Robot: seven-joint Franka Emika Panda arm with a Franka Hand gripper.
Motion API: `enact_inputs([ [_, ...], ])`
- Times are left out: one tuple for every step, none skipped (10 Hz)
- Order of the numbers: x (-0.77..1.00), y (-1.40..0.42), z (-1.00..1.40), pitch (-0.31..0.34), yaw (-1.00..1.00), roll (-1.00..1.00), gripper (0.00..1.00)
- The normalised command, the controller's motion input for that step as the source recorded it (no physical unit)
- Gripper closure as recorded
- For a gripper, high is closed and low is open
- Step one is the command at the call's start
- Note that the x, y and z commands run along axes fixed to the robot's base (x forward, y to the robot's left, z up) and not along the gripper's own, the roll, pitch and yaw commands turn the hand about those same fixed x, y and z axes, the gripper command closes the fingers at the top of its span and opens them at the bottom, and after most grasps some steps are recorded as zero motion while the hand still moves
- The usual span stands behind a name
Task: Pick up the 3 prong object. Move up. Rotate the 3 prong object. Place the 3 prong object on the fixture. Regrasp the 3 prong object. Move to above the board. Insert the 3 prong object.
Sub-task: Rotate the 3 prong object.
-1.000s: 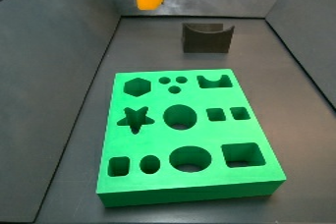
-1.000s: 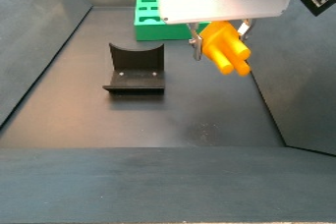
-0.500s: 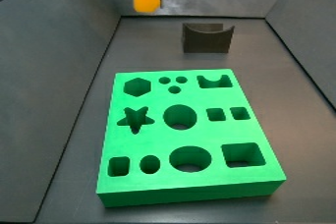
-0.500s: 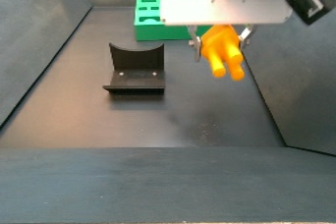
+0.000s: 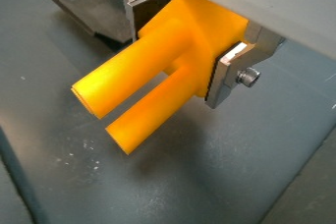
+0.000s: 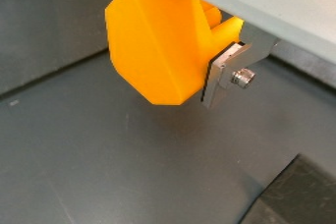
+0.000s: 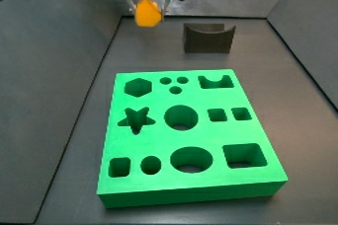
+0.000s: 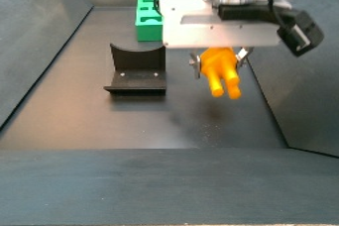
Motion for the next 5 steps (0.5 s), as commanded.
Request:
enact_inputs([
  [0.04, 0.01, -0.81, -0.017, 0.01, 0.15, 1.00],
  [0.04, 0.01, -0.67, -0.020, 0.01, 0.18, 1.00],
  [0.04, 0.00, -0.55, -0.018, 0.01, 0.19, 1.00],
  [0.04, 0.00, -0.47, -0.023, 0.01, 0.20, 1.00],
  [0.03, 0.00, -0.38, -0.025, 0.01, 0.20, 1.00],
])
